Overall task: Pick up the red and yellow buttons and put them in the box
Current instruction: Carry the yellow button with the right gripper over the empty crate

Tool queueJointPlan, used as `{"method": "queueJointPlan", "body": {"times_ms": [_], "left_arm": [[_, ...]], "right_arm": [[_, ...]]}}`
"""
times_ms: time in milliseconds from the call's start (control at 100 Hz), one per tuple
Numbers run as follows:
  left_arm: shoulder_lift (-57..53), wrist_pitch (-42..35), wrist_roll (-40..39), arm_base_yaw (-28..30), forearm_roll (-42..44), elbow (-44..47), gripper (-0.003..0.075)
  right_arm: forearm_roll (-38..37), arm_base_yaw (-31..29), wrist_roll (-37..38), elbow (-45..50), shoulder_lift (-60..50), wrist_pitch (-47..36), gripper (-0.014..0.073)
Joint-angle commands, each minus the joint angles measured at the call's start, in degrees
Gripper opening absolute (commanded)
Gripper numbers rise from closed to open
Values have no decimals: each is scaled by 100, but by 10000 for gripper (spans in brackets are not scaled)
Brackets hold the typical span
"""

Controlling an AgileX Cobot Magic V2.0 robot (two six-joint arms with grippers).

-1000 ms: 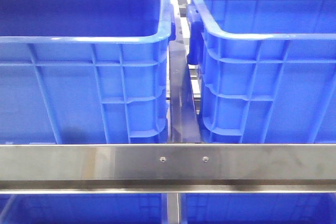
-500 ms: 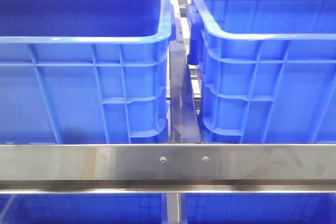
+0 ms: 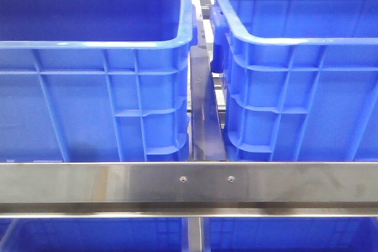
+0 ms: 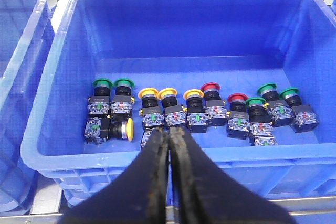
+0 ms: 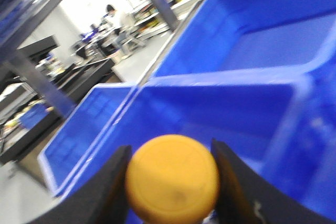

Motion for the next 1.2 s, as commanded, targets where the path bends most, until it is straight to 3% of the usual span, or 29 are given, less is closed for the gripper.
{"method": "queueJointPlan", "body": {"times_ms": [0, 240, 390, 660, 1190], "left_arm": [[31, -375, -44, 37, -54, -144, -19], [31, -375, -44, 37, -54, -144, -19], [31, -375, -44, 37, -54, -144, -19], [31, -386, -44, 37, -54, -144, -19], [31, -408, -44, 37, -54, -144, -19]], "right_arm": [[326, -349, -311, -204, -308, 39, 157], [312, -987, -1161, -204, -322, -1152, 157], [312, -1000, -1901, -204, -322, -2288, 157], [312, -1006, -2386, -204, -112, -3692, 140], [330, -1455, -2391, -210, 1236, -3536, 139]]}}
